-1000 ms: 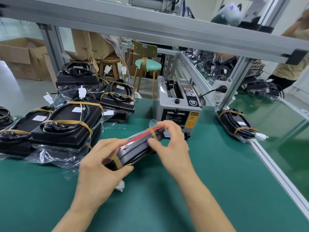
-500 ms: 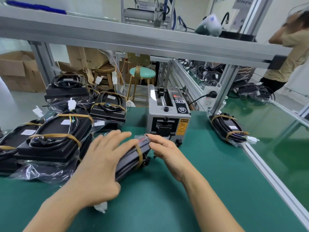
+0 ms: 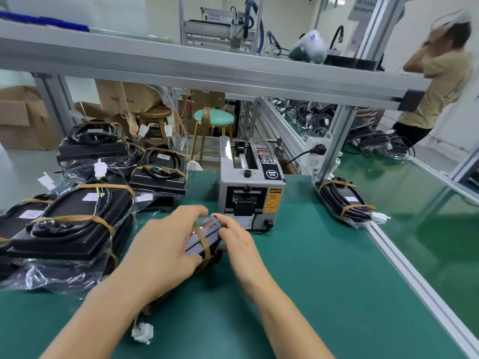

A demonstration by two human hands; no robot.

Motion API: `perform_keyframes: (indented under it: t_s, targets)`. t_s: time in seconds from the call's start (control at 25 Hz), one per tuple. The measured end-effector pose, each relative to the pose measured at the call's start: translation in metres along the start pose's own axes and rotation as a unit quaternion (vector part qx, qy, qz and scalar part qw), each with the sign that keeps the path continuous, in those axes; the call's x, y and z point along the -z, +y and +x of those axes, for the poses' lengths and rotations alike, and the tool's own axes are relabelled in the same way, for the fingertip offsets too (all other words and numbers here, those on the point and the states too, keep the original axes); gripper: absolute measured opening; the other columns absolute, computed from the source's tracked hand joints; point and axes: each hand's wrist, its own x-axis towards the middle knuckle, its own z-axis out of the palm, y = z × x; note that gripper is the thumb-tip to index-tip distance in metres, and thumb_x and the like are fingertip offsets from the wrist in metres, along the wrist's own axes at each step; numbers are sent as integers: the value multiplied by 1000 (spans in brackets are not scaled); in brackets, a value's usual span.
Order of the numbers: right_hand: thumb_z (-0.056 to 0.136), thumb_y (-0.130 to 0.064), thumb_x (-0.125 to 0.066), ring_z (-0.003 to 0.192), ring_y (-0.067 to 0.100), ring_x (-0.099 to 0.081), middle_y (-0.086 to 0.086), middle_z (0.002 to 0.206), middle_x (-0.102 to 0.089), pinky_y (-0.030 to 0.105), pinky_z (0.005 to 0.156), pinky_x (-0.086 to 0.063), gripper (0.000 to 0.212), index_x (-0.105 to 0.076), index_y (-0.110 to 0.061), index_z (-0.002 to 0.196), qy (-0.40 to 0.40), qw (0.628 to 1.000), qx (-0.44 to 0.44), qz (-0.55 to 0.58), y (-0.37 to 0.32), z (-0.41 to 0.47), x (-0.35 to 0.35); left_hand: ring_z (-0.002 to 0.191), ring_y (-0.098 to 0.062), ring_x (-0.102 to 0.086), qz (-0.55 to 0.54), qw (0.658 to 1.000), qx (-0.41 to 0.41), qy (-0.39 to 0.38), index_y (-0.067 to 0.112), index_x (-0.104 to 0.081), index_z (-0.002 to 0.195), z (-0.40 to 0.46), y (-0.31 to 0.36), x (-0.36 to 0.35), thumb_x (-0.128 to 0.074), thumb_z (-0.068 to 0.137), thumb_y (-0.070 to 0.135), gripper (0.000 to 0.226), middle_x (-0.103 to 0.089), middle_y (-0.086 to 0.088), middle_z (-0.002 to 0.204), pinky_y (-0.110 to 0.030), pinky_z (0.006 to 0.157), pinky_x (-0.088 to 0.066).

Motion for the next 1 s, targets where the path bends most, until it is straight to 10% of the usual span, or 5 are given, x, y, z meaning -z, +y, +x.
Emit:
perform_keyframes:
  t_s: [0.12, 0.24, 0.4, 0.88, 1.0]
  targets:
    - [84, -31, -52, 92, 4, -63, -14, 95, -71, 25, 82, -48, 24, -72, -30, 96, 21, 998, -37, 51, -7, 5, 19, 104, -22, -57, 23, 999, 27, -19, 37, -46, 123, 11, 4, -8, -56, 71, 22, 54, -62, 12, 114, -30, 82, -48]
    - [92, -18, -58, 66, 11, -54, -4, 71, -62, 24, 62, -44, 18, -69, -22, 79, 226, 971, -56, 61, -14, 23, 42, 85, -22, -59, 25, 999, 34, -13, 28, -56, 96, 12, -2, -10, -53, 62, 18, 36, -65, 6, 82, -31, 71, -50]
    - [88, -19, -60, 59, 17, -42, 4, 60, -49, 34, 61, -39, 27, -62, 0, 67, 310, 948, -77, 1, -16, 47, 48, 88, -19, -59, 10, 999, 33, -3, 28, -59, 98, 7, -5, -14, -54, 61, 20, 38, -65, 8, 89, -32, 75, -50]
    - [83, -17, -71, 84, 23, -64, 2, 86, -70, 36, 82, -53, 24, -59, -25, 63, 402, 904, -133, 53, -18, 68, 28, 86, -19, -55, -2, 998, 64, 7, 23, -62, 98, 2, -1, -17, -61, 63, 20, 35, -56, 7, 91, -34, 75, -47]
    - [84, -13, -67, 62, 14, -52, -4, 64, -56, 29, 63, -46, 27, -53, -20, 62, 364, 911, -145, 126, -23, 61, 27, 86, -21, -58, -45, 995, 79, 40, 27, -62, 99, -1, -4, -16, -64, 62, 18, 38, -64, 7, 90, -32, 76, -49]
